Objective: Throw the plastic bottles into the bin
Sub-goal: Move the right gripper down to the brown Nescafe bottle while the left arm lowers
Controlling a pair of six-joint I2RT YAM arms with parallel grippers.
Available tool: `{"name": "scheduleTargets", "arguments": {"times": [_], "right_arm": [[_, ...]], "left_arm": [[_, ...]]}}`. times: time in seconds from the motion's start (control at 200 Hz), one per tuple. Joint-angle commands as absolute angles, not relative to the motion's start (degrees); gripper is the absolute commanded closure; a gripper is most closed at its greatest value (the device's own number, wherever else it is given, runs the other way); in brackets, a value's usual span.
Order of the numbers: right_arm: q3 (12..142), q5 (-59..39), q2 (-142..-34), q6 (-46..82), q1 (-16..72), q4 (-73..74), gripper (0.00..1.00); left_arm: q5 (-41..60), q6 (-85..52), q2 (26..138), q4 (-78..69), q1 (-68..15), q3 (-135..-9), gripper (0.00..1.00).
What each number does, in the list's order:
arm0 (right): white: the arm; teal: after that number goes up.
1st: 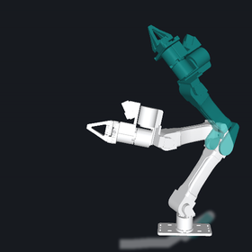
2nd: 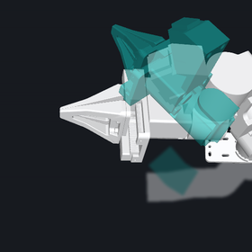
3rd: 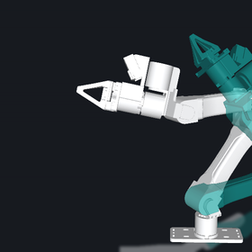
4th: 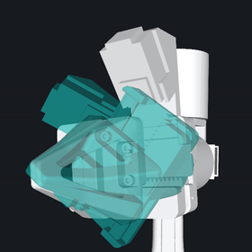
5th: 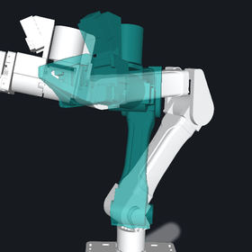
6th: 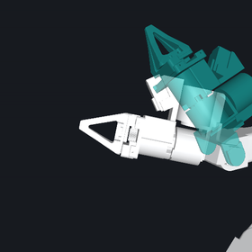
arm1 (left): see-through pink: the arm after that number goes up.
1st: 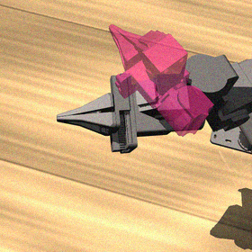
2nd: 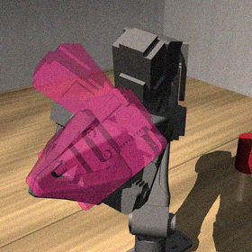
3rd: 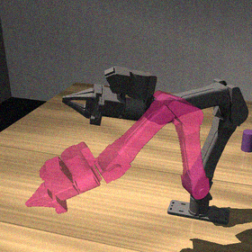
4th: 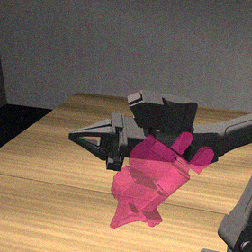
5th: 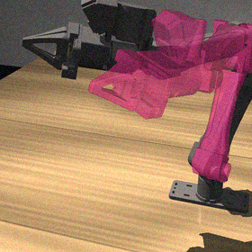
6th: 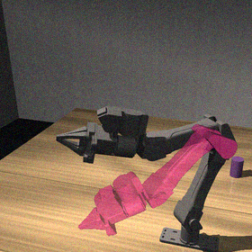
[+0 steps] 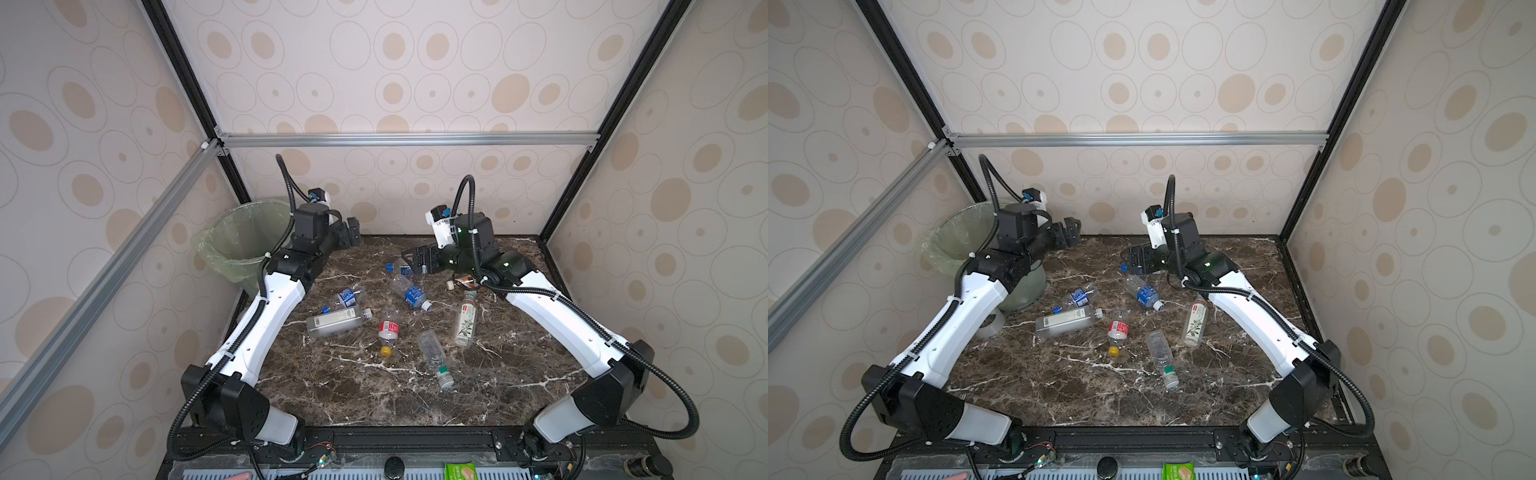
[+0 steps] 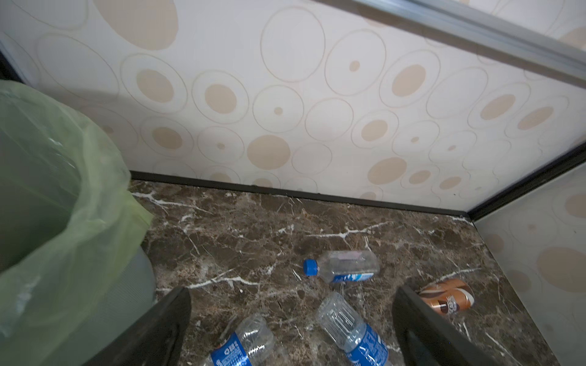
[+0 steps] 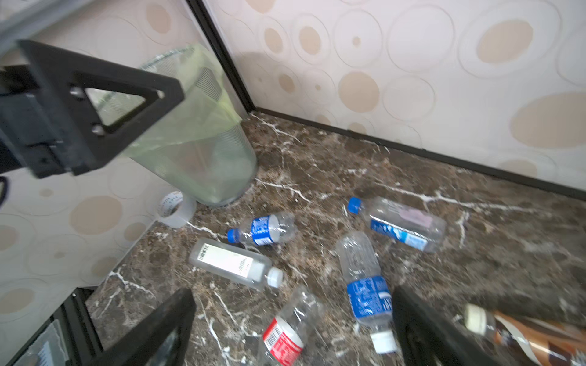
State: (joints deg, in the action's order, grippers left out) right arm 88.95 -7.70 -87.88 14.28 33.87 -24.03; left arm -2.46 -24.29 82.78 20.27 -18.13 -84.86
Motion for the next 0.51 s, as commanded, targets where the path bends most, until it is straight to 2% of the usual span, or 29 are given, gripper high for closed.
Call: {"name": "scheduleTargets", "arguments": {"times": [0.0, 0.195, 0.5], "right_arm": [[85.0, -5.5, -85.4, 15.7, 31.6, -25.1, 0.00], [81.9, -5.5, -86.9, 16.1, 27.1, -26.4, 0.00], [86.3, 2.0, -96.4, 22.9, 16.6, -34.0, 0.00]], "left_arm": [[-2.5, -26.7, 81.1, 17.7, -20.4, -82.4, 0.01], [-1.2, -30.2, 81.0, 15.4, -24.1, -76.8, 0.01], [-0.6, -33.3, 83.4, 12.9, -30.1, -73.6, 0.01]]}}
